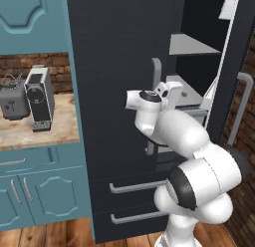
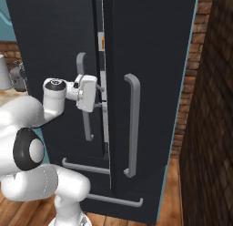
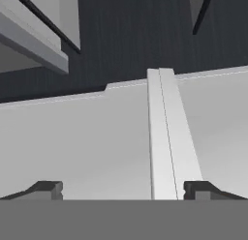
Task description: Retrieve the sausage and cheese from the fridge and place them on the cutting board on the counter.
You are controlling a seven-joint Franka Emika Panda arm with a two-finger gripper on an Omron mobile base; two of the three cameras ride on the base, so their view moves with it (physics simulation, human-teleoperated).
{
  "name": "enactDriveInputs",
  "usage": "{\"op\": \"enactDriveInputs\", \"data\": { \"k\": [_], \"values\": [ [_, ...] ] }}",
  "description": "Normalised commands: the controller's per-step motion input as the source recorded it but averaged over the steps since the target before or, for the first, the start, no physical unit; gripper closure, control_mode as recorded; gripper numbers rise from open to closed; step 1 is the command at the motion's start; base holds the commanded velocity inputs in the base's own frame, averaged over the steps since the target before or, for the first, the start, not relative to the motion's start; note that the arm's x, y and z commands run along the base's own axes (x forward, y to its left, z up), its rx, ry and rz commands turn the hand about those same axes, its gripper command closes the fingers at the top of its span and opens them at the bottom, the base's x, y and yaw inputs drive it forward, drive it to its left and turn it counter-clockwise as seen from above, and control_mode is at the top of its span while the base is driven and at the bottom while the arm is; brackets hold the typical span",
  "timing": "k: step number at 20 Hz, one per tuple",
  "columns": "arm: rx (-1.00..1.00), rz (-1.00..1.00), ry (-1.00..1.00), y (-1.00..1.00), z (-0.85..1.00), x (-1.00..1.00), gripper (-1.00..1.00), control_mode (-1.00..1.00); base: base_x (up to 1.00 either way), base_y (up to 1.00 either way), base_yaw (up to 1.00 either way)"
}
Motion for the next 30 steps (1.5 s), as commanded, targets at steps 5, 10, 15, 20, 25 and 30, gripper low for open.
{"op": "enactDriveInputs", "data": {
  "k": [5,10,15,20,25,30],
  "values": [
    [0.00,-0.04,0.00,-0.59,-0.26,0.00,-1.00,-1.00,0.00,0.00,0.00],
    [0.00,-0.09,0.00,-0.73,-0.11,-0.18,-1.00,-1.00,0.00,0.00,0.00],
    [0.00,-0.11,0.00,-0.82,0.00,-0.24,-1.00,-1.00,0.00,0.00,0.00],
    [0.00,-0.15,-0.08,-0.90,0.00,-0.98,-1.00,-1.00,0.00,0.00,0.00],
    [0.00,-0.12,-0.06,-0.96,0.00,-0.99,-1.00,-1.00,0.00,0.00,0.00],
    [0.05,0.03,-0.10,-0.24,0.13,-0.63,-1.00,-1.00,0.00,0.00,0.00]
  ]
}}
